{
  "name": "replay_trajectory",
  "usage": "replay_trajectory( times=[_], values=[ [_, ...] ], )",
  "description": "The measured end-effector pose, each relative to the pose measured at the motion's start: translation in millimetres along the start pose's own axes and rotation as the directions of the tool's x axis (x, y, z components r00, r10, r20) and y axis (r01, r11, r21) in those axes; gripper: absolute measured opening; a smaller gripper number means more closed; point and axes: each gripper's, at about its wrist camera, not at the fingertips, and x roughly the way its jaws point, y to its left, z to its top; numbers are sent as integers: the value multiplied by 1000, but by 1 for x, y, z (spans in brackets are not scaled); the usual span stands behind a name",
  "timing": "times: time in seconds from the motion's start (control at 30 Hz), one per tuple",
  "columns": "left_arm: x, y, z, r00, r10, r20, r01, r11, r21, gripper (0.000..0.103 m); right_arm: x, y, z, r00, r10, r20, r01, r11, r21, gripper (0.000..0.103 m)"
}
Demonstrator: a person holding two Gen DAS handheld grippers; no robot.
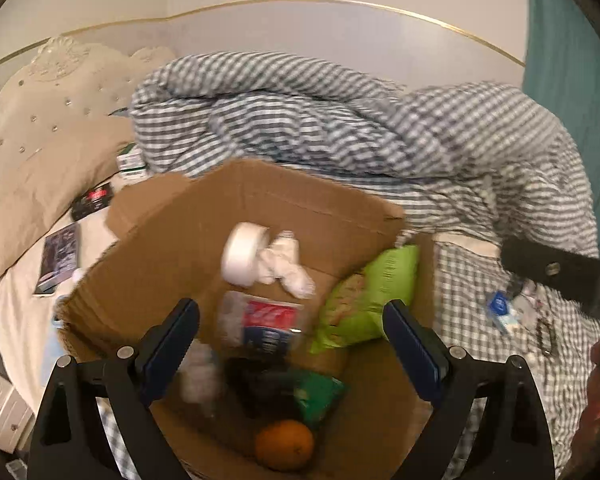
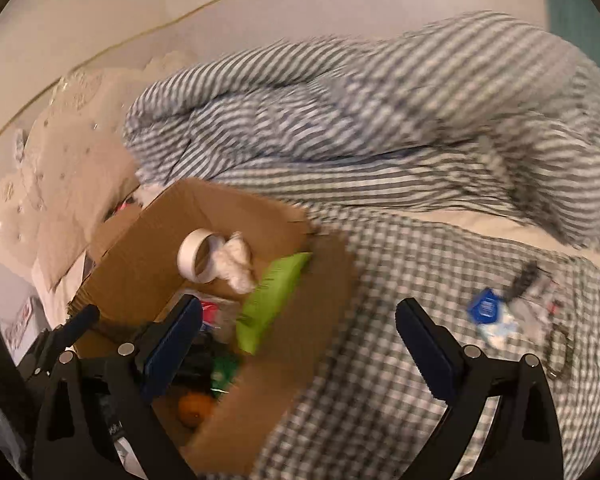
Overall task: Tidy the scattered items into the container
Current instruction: 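Move both tools back toward the items on the bed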
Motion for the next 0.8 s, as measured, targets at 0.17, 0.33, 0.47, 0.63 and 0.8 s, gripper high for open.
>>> replay_trajectory(
  times=[0.17,0.33,0.47,0.63,0.8],
  values=[
    [-11,-55,-14,996,-89,-2,89,995,52,96,-62,-67,-25,995,-85,57,82,994,67,98],
    [-14,-120,-38,982,-185,-41,189,974,129,103,-101,-130,-73,976,-217,21,213,969,122,98],
    [-6,-167,-61,974,-196,-117,218,952,217,103,-92,-171,-117,961,-266,-78,276,945,176,98],
    [16,-202,-76,963,-173,-205,227,932,283,103,-60,-215,-149,930,-274,-244,331,914,236,98],
    [46,-221,-72,964,-117,-239,193,926,324,103,-17,-232,-147,887,-296,-354,372,913,167,98]
  ],
)
